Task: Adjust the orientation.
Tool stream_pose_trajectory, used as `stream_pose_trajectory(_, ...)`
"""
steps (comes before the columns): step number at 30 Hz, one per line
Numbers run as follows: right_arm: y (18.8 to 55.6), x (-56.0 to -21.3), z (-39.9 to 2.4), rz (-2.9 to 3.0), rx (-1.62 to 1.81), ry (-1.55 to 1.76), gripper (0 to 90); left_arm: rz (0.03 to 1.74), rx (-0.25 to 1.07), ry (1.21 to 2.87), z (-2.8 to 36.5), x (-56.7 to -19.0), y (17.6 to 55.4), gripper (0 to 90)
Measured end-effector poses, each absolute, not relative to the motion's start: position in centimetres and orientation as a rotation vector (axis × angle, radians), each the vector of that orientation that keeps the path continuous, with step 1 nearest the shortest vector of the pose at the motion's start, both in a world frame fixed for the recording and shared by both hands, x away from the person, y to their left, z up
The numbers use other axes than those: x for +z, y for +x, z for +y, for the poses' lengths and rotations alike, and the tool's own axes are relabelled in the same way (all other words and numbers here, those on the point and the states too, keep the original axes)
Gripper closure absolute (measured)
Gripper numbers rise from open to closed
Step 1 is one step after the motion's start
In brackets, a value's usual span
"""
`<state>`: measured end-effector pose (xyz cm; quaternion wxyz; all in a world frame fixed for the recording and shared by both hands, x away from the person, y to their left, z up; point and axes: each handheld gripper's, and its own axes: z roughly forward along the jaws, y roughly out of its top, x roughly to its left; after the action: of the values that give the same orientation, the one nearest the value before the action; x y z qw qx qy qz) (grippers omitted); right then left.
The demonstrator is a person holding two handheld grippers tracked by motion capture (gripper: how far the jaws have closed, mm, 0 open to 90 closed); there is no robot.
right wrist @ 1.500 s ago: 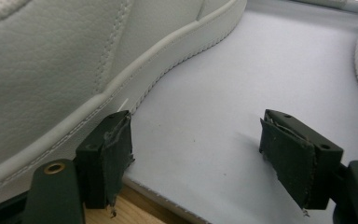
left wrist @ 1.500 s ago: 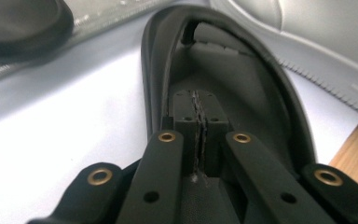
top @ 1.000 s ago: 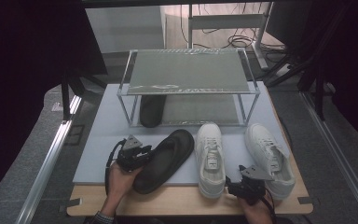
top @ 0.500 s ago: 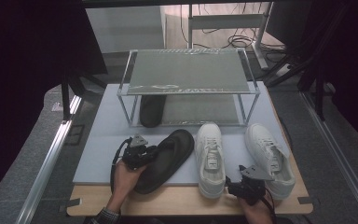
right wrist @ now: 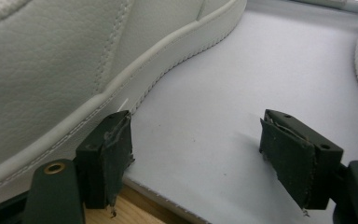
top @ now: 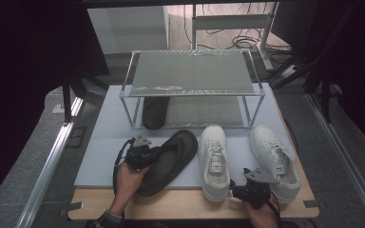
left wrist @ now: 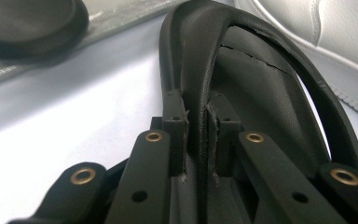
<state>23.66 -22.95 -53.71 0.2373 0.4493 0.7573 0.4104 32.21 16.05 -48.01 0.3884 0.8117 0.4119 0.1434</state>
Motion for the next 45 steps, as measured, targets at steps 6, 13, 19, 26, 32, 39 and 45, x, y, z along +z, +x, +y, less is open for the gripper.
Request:
stream_pose_trajectory(6,23.7,-53.7,-22.9,2.076,1.125,1.231,25.0,1.061,0.382,2.039,15.8,-47.0,33.0,79.8)
stream_pose_trajectory(13,23.7,-53.7,-22.9,2.075,1.126,1.232,25.0,1.084,0.421,2.006,14.7,-46.4,34.6,79.5)
stream_pose_trajectory(19,23.7,-53.7,-23.0,2.076,1.126,1.229,25.0,1.102,0.452,1.976,13.8,-46.4,35.9,79.3)
stream_pose_trajectory(26,23.7,-53.7,-23.0,2.076,1.125,1.229,25.0,1.142,0.485,1.944,13.1,-46.7,37.5,79.0)
stream_pose_trajectory(32,23.7,-53.7,-23.0,2.074,1.128,1.230,25.0,1.177,0.489,1.904,12.6,-47.1,39.0,78.8)
stream_pose_trajectory(39,23.7,-53.7,-23.0,2.075,1.129,1.229,25.0,1.242,0.509,1.850,12.1,-48.1,40.3,78.3)
stream_pose_trajectory(45,23.7,-53.7,-23.0,2.075,1.130,1.229,25.0,1.285,0.524,1.837,11.8,-48.9,41.0,78.3)
